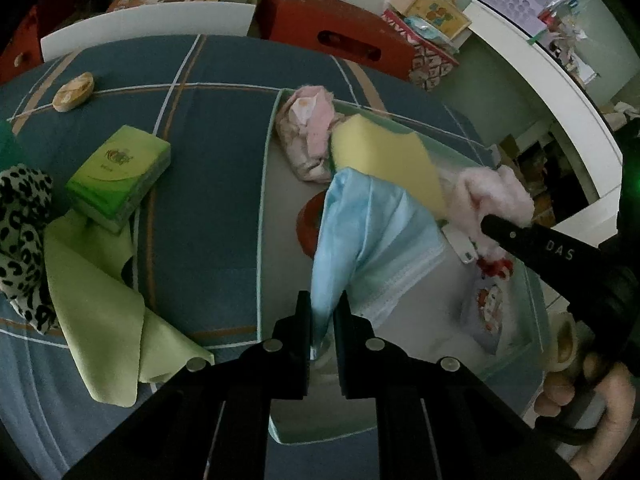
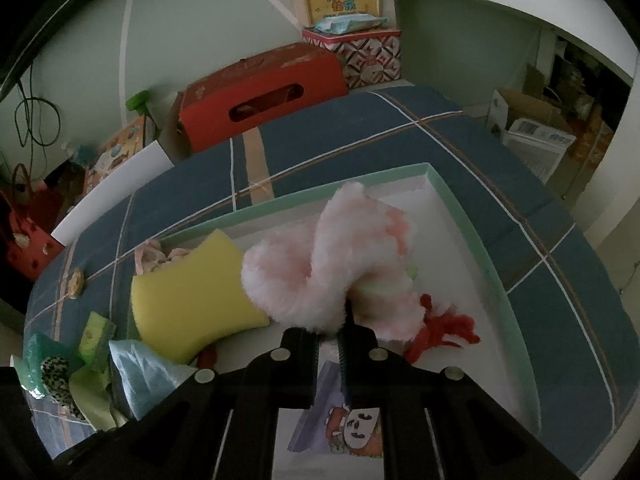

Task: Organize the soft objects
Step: 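Carry the mask and pink cloth into the tray and open both tools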

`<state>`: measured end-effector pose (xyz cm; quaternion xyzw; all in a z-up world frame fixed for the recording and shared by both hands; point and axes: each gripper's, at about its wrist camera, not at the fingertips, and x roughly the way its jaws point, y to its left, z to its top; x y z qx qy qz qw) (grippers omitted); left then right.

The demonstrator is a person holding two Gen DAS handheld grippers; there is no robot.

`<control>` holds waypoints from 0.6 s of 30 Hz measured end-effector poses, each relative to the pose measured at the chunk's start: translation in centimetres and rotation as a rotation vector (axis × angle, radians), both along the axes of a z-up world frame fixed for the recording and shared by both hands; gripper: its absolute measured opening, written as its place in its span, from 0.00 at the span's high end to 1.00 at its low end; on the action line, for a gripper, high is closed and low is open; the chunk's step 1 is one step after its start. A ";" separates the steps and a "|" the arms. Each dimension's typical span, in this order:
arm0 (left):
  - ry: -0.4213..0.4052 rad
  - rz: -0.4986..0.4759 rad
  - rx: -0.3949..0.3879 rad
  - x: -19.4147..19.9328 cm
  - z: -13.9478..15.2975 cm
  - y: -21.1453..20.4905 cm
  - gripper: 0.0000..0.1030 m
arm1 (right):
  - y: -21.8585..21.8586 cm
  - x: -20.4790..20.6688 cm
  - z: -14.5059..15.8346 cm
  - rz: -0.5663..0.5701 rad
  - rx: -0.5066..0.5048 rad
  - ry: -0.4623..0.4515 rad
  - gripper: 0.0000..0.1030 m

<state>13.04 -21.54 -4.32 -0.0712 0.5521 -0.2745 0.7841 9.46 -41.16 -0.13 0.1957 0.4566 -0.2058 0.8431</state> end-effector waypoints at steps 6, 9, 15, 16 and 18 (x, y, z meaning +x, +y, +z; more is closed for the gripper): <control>-0.016 -0.027 0.003 -0.7 1.5 0.1 0.70 | 0.2 -0.4 1.3 -0.011 -0.026 0.007 0.88; -0.040 -0.035 0.002 -1.2 2.6 0.3 0.60 | 0.4 -0.6 1.8 -0.008 -0.038 0.012 0.83; -0.093 -0.024 -0.004 -1.7 4.5 1.2 0.55 | 0.9 -1.2 3.2 -0.007 -0.077 -0.001 0.51; -0.102 -0.016 -0.001 -1.6 4.6 1.4 0.54 | 1.0 -1.3 3.4 -0.006 -0.079 -0.003 0.50; -0.115 0.016 0.008 -1.4 5.0 2.1 0.49 | 1.2 -1.4 3.8 -0.005 -0.086 -0.004 0.50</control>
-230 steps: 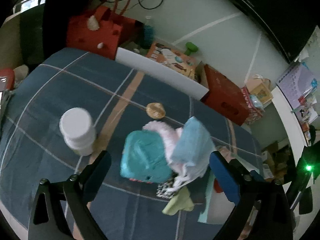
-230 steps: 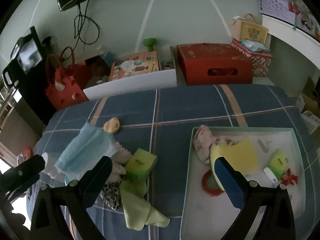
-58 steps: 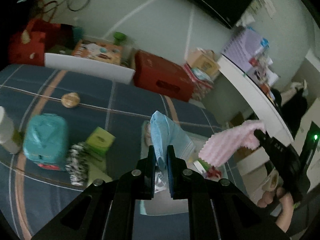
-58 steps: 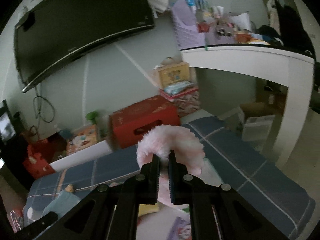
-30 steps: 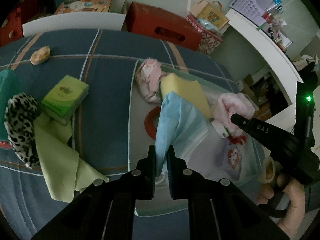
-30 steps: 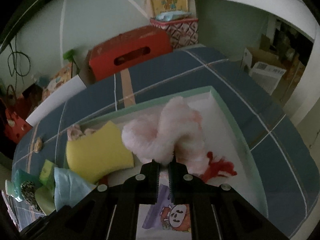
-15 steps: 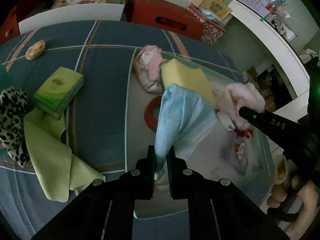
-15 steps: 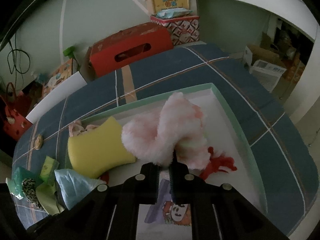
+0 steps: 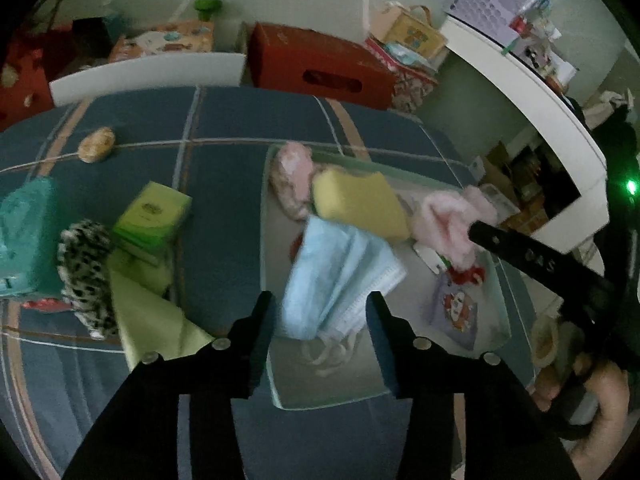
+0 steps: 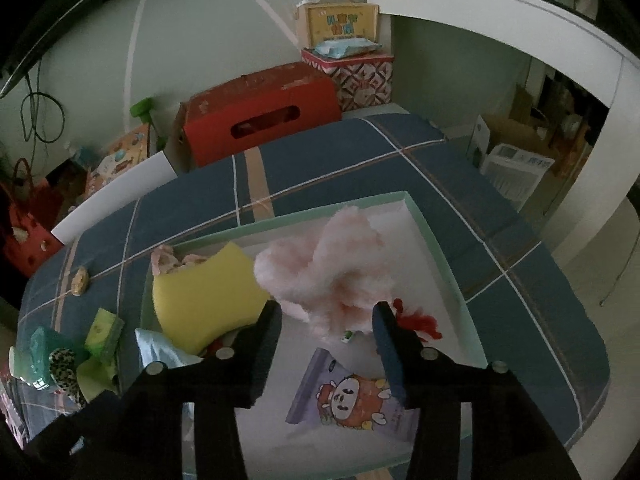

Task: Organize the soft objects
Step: 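Carry the mask and pink cloth into the tray and open both tools, then withdraw both open tools from the tray back to the pile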

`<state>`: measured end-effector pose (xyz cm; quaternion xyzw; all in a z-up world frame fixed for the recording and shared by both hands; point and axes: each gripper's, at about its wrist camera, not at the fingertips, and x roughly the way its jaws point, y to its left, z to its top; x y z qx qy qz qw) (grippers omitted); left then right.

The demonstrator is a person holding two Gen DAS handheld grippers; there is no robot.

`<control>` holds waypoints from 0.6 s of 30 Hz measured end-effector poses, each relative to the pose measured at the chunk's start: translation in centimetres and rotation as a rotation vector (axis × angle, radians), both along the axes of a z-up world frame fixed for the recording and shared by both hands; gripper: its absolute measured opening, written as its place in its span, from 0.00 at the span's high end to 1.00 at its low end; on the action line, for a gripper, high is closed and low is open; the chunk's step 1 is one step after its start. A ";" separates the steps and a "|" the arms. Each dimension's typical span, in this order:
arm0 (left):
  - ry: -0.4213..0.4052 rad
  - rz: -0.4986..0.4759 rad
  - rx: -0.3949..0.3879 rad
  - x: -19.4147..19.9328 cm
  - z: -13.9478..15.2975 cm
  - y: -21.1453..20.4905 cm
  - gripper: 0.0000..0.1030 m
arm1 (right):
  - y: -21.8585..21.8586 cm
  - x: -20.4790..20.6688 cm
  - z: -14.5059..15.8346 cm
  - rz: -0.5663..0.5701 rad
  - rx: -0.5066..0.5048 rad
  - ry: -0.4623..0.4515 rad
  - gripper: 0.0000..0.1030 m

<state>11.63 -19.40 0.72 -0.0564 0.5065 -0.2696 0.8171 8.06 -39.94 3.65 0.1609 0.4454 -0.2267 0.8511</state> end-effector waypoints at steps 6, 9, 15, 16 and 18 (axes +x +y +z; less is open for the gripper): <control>-0.031 0.096 0.052 0.8 0.6 1.9 0.37 | 0.7 -0.2 0.7 0.011 -0.028 0.009 0.37; -0.055 0.139 0.072 1.0 1.0 2.8 0.30 | 1.3 0.1 0.8 0.027 -0.035 0.016 0.31; -0.097 0.220 0.113 1.4 1.5 4.4 0.18 | 2.1 0.5 0.5 0.051 -0.018 0.025 0.27; -0.099 0.235 0.117 1.6 1.4 4.7 0.18 | 2.3 0.6 0.4 0.054 -0.019 0.029 0.25; -0.097 0.252 0.123 1.7 1.4 5.1 0.18 | 2.5 0.7 0.4 0.058 -0.024 0.034 0.22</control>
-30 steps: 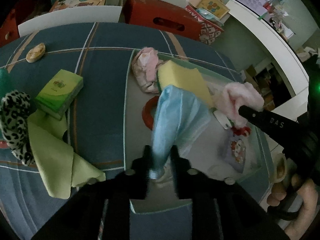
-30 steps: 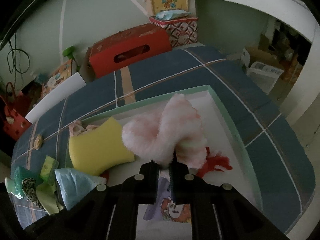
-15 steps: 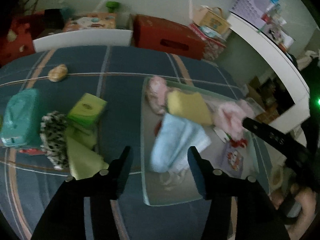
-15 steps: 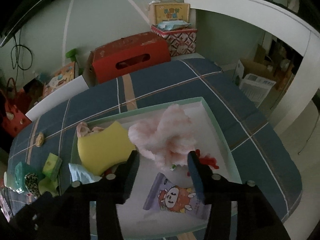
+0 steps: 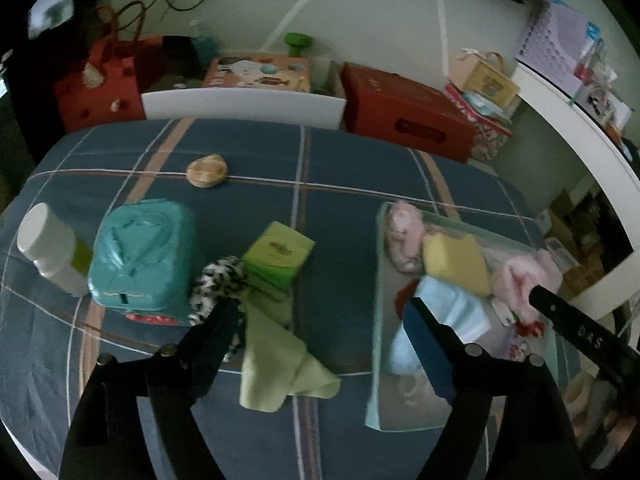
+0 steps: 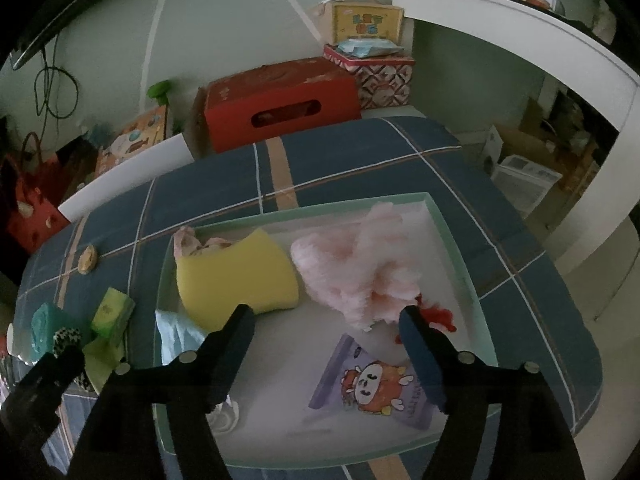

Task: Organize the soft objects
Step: 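Withdraw both open tools from the tray back to the pile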

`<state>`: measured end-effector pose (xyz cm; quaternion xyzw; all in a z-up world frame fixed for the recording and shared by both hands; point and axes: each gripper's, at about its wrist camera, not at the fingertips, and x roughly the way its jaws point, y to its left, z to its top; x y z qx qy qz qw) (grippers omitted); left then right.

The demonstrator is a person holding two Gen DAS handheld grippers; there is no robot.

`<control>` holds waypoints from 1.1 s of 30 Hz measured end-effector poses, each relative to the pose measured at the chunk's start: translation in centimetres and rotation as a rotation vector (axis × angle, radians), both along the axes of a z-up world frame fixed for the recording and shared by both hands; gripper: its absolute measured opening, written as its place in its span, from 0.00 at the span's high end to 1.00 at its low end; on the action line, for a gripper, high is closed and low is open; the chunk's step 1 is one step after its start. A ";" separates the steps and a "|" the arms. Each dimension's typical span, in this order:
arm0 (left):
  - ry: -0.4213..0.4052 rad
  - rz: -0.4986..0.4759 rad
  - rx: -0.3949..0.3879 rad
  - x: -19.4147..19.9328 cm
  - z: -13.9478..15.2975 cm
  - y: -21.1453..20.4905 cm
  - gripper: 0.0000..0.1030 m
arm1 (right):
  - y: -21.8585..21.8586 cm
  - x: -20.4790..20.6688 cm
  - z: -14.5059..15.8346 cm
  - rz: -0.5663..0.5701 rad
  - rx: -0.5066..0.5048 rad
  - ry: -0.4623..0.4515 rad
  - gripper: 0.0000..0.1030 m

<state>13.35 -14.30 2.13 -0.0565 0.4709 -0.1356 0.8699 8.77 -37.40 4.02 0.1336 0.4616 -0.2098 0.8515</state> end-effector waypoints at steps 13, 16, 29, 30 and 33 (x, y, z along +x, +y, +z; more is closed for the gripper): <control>-0.036 0.156 -0.011 0.5 1.2 4.9 0.04 | 2.8 1.0 0.6 0.066 0.012 -0.038 0.00; -0.046 0.189 -0.028 0.6 1.8 6.5 0.04 | 4.2 1.4 0.8 0.104 0.011 -0.048 0.00; 0.110 0.236 -0.073 0.9 -1.0 10.0 0.04 | 14.0 3.8 -1.3 0.415 0.111 -0.047 0.00; 0.121 0.237 -0.078 0.9 -1.3 10.1 0.04 | 14.6 3.8 -1.6 0.437 0.120 -0.042 0.00; 0.155 0.227 -0.114 1.0 -2.1 10.2 0.04 | 16.4 4.3 -3.1 0.495 0.134 -0.012 0.00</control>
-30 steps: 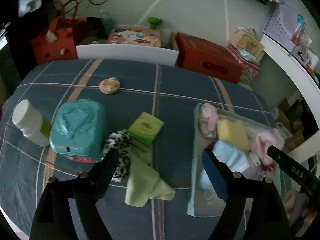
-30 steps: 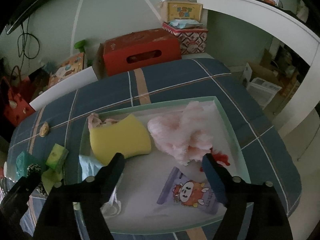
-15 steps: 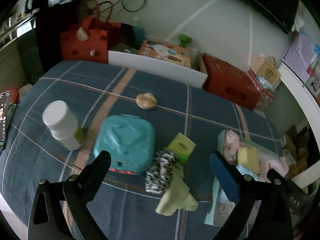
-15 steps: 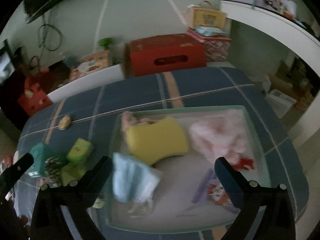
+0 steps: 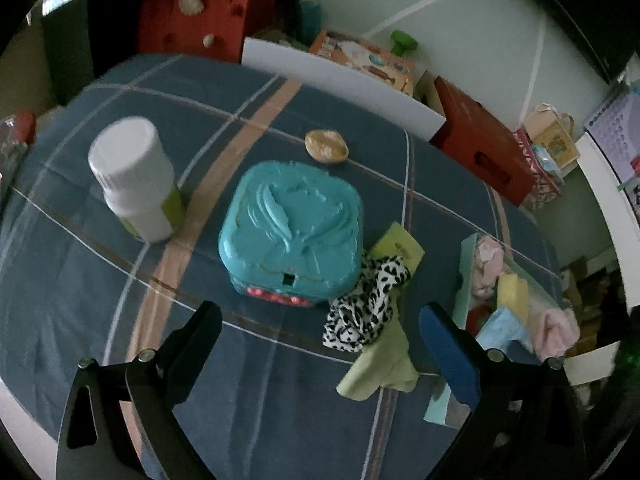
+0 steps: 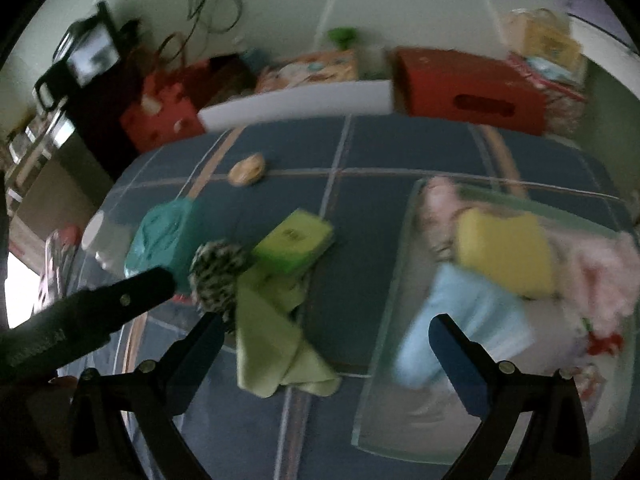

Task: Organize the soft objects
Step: 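Withdraw both open tools from the tray back to the pile, then grasp the leopard scrunchie with the left tool while the right tool grasps the green cloth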

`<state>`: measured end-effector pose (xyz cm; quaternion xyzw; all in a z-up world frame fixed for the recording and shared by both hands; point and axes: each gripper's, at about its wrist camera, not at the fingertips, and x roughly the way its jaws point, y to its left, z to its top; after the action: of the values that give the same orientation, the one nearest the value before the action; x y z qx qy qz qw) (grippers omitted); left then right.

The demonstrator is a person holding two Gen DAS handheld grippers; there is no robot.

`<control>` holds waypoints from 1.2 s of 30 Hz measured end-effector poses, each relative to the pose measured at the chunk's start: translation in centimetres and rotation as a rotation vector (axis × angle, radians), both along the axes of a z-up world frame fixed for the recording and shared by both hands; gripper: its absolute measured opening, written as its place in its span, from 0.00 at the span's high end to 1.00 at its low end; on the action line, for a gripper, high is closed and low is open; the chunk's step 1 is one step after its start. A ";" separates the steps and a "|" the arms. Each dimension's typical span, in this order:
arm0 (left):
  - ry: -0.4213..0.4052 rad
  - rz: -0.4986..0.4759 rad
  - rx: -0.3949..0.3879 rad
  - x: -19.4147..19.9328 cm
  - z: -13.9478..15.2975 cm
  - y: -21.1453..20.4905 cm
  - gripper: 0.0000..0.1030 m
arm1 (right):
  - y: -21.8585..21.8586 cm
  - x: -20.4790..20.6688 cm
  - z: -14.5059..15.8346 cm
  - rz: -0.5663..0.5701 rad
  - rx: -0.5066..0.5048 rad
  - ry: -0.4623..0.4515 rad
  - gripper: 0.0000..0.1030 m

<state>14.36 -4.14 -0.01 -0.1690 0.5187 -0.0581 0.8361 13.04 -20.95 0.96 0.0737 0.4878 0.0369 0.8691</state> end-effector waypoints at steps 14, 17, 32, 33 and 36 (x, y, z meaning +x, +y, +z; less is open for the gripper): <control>0.108 -0.043 -0.108 1.7 -3.5 -0.6 0.27 | 3.4 0.9 -4.4 0.129 0.005 0.086 0.16; 0.126 -0.047 -0.135 1.8 -4.2 -0.7 0.39 | 3.5 1.3 -5.0 0.137 0.018 0.102 0.27; 0.108 -0.062 -0.176 2.0 -4.4 -1.3 0.84 | 3.1 1.6 -5.9 0.130 0.060 0.103 0.86; 0.096 -0.065 -0.176 2.0 -4.1 -1.3 0.85 | 3.1 1.6 -5.6 0.131 0.058 0.092 0.87; 0.071 -0.071 -0.182 1.8 -3.4 -1.4 0.86 | 2.9 1.4 -4.7 0.128 0.056 0.068 0.90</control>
<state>16.17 -5.54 -3.38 -0.2276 0.5461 -0.1285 0.7959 14.49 -18.03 -3.77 0.0680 0.5195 0.1036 0.8454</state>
